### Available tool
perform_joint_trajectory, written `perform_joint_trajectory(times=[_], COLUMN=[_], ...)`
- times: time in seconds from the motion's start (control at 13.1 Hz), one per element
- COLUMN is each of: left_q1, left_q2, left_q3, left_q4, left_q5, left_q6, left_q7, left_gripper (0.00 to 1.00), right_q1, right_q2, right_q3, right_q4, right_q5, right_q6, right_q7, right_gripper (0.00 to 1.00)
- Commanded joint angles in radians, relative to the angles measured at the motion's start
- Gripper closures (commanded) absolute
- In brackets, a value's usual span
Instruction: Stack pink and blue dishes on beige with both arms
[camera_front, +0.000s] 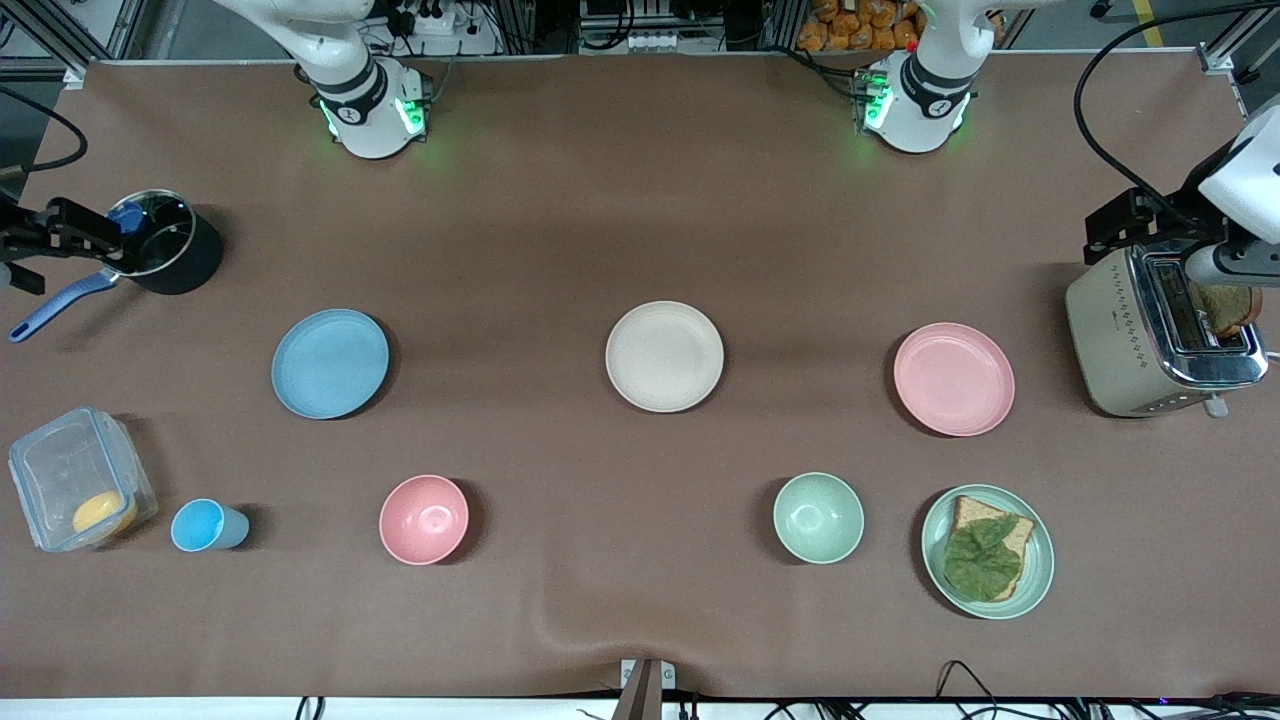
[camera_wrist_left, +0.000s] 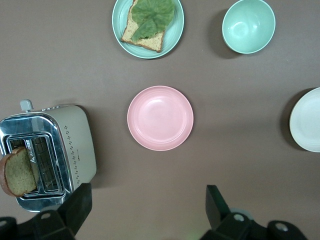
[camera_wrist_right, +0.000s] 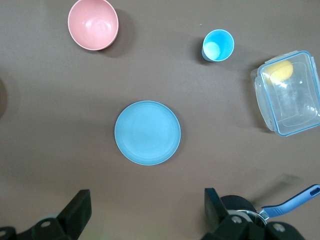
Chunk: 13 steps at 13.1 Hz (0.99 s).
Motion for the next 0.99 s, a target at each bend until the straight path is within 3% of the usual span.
perform_joint_trajectory(times=[0.0, 0.53, 0.68, 0.91], left_q1=[-0.002, -0.002, -0.002, 0.002], left_q2=[-0.011, 0.003, 0.035, 0.072], left_q3=[0.002, -0.007, -0.007, -0.007], left_q4=[0.008, 0.000, 0.002, -0.005], left_q5=[-0.021, -0.006, -0.005, -0.002], left_q6=[-0.021, -0.021, -0.016, 0.013], left_q7=[-0.014, -0.011, -0.011, -0.009], left_gripper=[0.00, 0.00, 0.00, 0.00], right_q1=[0.000, 0.132, 0.193, 0.183], right_q2=[-0.017, -0.046, -0.043, -0.039], right_q3=[-0.002, -0.110, -0.177, -0.179], right_q4=[0.017, 0.003, -0.003, -0.015], right_q5=[0.011, -0.001, 0.000, 0.008], right_q6=[-0.012, -0.021, -0.024, -0.026], right_q7=[0.011, 0.011, 0.011, 0.010], right_gripper=[0.00, 0.00, 0.00, 0.00])
